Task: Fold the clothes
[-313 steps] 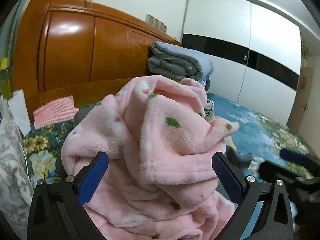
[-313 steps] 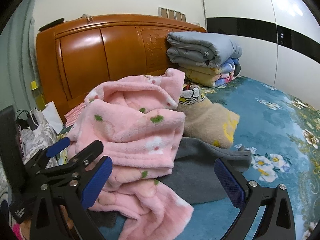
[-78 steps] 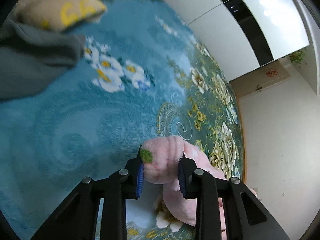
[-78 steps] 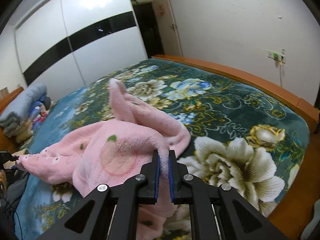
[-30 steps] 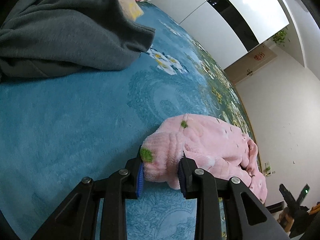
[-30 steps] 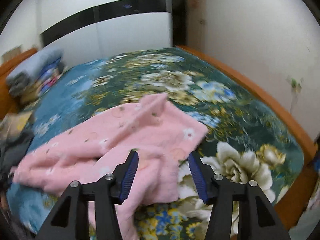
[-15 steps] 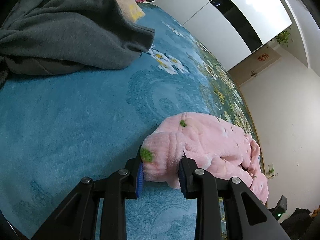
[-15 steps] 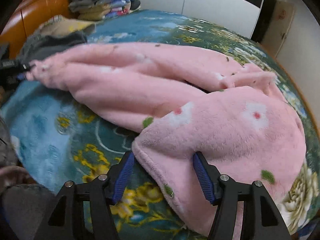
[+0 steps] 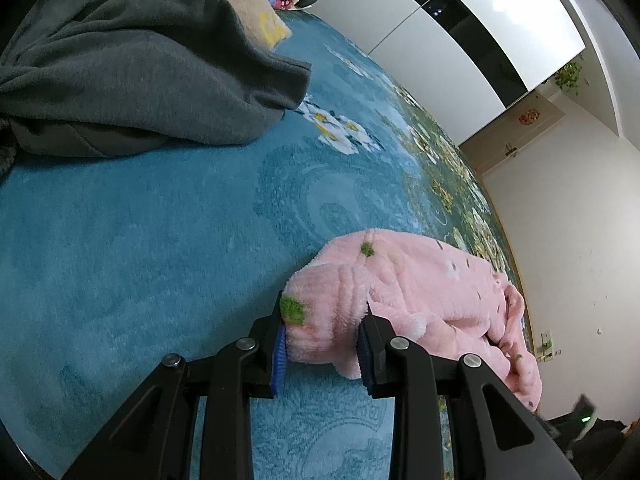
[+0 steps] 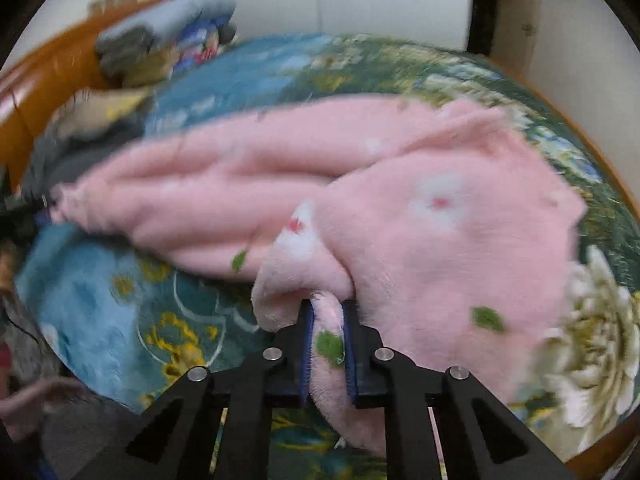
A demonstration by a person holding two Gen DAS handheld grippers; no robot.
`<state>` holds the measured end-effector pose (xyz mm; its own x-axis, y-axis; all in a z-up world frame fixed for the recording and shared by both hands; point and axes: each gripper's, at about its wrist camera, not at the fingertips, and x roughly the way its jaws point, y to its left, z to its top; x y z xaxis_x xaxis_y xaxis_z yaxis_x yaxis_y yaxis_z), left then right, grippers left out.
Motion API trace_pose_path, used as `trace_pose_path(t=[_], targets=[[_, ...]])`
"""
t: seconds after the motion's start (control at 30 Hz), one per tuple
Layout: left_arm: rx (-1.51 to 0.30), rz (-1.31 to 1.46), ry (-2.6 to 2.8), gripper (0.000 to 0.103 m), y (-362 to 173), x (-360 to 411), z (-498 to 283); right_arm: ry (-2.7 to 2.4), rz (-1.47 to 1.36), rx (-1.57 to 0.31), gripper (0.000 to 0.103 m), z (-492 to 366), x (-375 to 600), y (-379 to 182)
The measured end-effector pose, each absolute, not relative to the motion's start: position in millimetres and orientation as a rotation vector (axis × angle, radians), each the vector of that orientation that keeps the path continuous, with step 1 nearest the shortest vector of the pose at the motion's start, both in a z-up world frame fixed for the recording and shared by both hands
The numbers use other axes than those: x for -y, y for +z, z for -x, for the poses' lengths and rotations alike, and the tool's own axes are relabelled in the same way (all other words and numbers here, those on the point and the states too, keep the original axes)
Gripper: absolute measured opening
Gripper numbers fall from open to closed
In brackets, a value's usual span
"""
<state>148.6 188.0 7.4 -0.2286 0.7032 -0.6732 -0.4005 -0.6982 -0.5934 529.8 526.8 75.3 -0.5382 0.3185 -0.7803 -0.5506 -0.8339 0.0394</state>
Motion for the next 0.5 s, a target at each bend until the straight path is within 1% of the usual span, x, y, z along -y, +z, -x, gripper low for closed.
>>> trace_pose_path(t=[0.13,0.27,0.5], targets=[[0.434,1.278,2.01,0.03,22,-191,-139,2.298,0.893,-0.413,0.013,-571,-568,131],[0.494,1.244,2.034,0.03,41,-194,-126,2.164,0.704,-0.442,0.012,-601,-629,180],[0.598,1.181,2.075,0.029,73,-201,-104,2.038,0.568,-0.457,0.011,-621,-698,232]])
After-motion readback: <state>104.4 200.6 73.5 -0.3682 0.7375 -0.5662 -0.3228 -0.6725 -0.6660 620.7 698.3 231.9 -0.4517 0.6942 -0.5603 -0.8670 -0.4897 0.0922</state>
